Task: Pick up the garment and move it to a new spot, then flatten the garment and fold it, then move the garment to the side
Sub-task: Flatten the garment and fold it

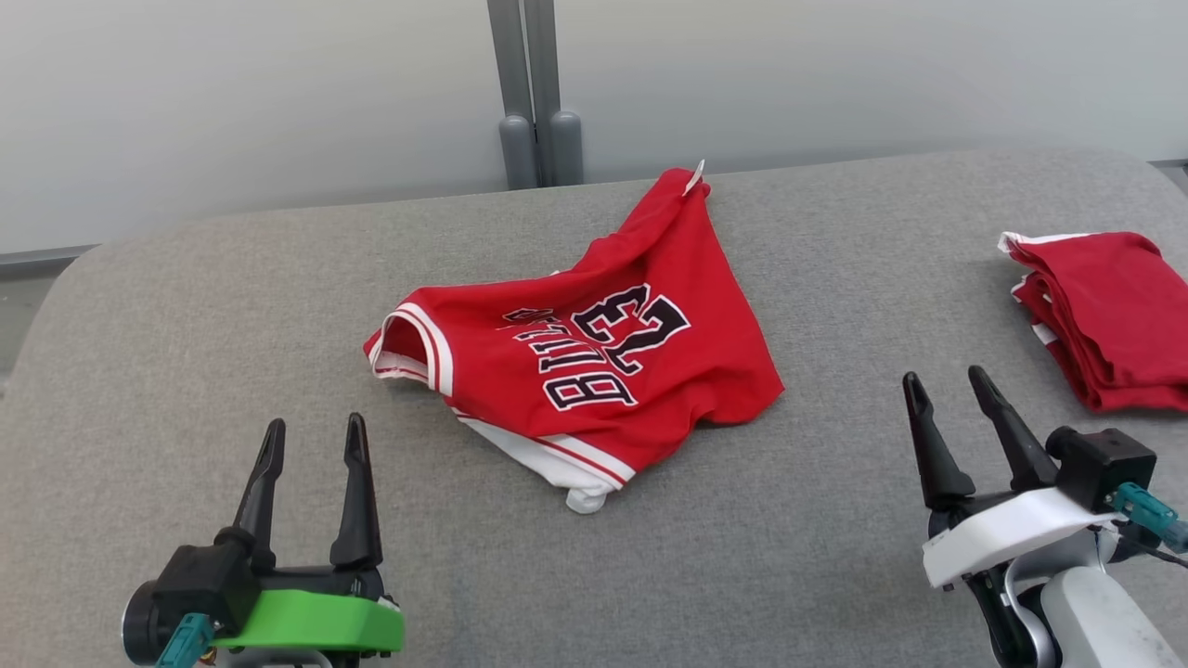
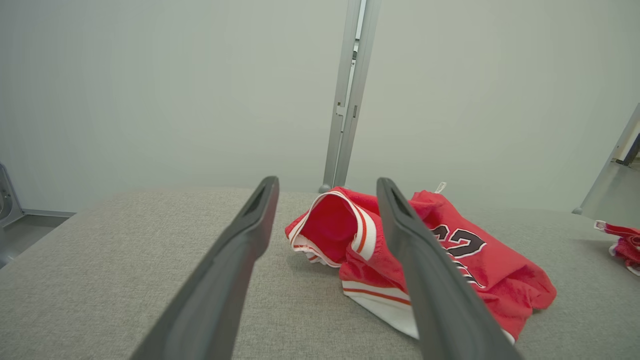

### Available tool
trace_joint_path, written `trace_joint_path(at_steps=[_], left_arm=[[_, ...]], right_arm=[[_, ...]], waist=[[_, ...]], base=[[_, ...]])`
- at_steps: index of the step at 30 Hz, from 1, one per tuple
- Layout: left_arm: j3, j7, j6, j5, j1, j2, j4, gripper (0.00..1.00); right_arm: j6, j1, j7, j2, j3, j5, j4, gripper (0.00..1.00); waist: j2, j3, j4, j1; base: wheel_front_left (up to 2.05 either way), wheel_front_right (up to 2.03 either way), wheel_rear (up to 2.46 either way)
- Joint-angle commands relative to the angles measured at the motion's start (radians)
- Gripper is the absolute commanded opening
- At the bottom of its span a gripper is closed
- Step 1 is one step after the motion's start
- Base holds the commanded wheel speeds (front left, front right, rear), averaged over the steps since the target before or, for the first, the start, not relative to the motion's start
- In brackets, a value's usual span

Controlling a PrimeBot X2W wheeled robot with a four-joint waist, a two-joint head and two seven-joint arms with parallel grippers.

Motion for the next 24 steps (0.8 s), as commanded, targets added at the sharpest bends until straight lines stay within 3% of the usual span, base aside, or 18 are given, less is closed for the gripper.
trace_joint_path(at_steps=[1, 8, 24], left_arm=[[-0.001, -0.003, -0.004, 0.003, -0.005, 0.0, 0.004, 1.0], [-0.011, -0.003, -0.01, -0.003, -0.027, -0.003, 0.011, 1.0], [-0.04, -0.003, -0.006, -0.005, -0.076, -0.007, 0.015, 1.0]], right_arm=[[0.0, -0.001, 0.005, -0.005, 0.007, -0.001, 0.021, 1.0], [0.0, -0.076, 0.073, -0.002, 0.039, 0.04, 0.147, 1.0], [0.0, -0.35, 0.238, 0.026, 0.011, 0.294, 0.545, 1.0]], waist=[[0.0, 0.006, 0.013, 0.0], [0.0, 0.035, 0.062, 0.0], [0.0, 0.116, 0.248, 0.0]], base=[[0.0, 0.0, 0.0], [0.0, 0.0, 0.0], [0.0, 0.0, 0.0]])
